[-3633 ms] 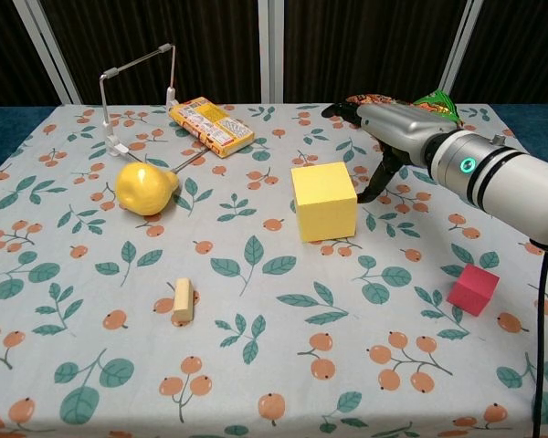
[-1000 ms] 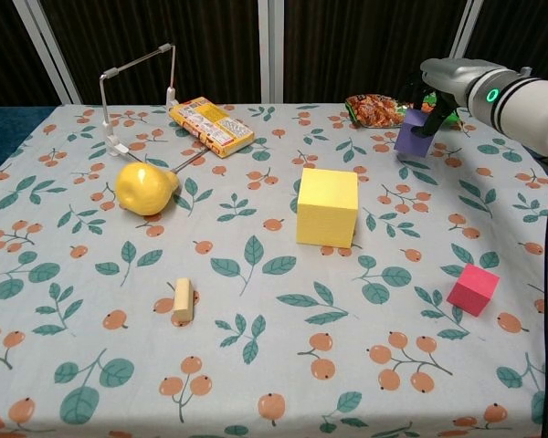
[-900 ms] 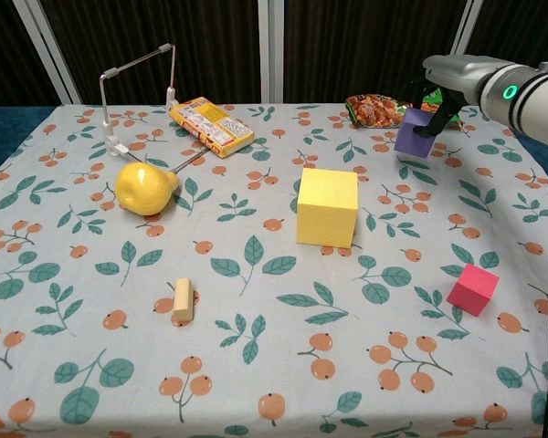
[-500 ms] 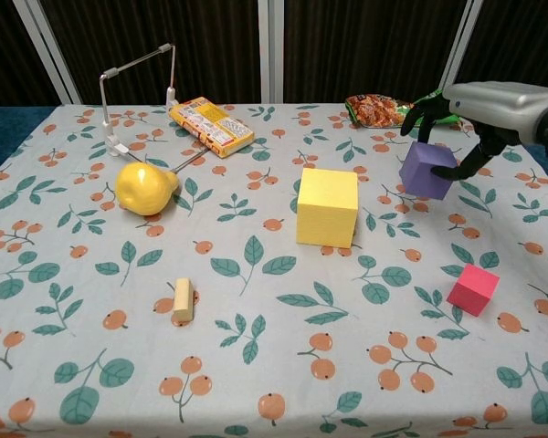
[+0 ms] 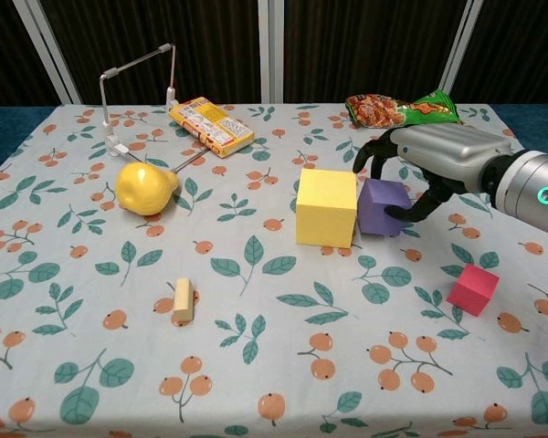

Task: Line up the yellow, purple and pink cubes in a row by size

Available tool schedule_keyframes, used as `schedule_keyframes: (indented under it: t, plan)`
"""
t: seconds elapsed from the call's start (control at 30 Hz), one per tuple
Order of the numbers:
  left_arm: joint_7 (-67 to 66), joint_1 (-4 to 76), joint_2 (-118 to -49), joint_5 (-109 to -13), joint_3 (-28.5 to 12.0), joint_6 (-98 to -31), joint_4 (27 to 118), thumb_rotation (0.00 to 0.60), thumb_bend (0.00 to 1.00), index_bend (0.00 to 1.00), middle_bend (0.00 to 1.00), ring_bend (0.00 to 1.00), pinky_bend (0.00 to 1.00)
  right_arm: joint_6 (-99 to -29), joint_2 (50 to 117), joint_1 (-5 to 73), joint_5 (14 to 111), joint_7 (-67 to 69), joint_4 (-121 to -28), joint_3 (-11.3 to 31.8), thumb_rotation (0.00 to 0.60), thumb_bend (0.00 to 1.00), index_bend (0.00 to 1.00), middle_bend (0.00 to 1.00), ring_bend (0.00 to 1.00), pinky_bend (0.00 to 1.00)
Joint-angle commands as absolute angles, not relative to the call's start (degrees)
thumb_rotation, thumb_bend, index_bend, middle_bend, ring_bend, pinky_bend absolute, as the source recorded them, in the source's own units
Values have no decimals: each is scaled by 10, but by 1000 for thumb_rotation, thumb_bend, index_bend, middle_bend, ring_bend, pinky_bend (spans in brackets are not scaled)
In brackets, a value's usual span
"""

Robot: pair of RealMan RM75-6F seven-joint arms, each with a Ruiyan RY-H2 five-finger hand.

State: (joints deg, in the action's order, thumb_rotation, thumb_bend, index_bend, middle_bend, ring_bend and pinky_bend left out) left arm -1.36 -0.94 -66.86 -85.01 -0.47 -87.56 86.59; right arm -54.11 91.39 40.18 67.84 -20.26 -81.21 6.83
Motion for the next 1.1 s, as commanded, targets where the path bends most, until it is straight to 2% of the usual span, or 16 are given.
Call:
schedule_keyframes:
  t: [0.03,0.47,0.63,0.9,1.1]
  plan:
    - [-12,-10,-669,-849,-5,-876,865,600,119,308,281,222,203,-549,925,401,681,-212,-806,67,600,301,243,337,76,0]
    - [-9,-10,-670,-851,-5,-876,861,600,119,308,280,222,203,-553,944,391,678,-210,-794,61,600,246,87,215,34,0]
    - [-8,-12,-670,-850,-4,-877,861,600,119,308,281,222,203,-559,927,384,685,-207,-808,59,600,177,1,119,2,0]
    - [-9,-14,-669,-852,-3,-880,862,600,119,308,281,222,203,-565,871,373,668,-194,-828,76,600,92,0,61,0,0]
    - [-16,-11,-668,-856,-4,-880,870,600,119,308,281,222,203,-534,902,391,640,-166,-767,98,600,55,0,41,0,0]
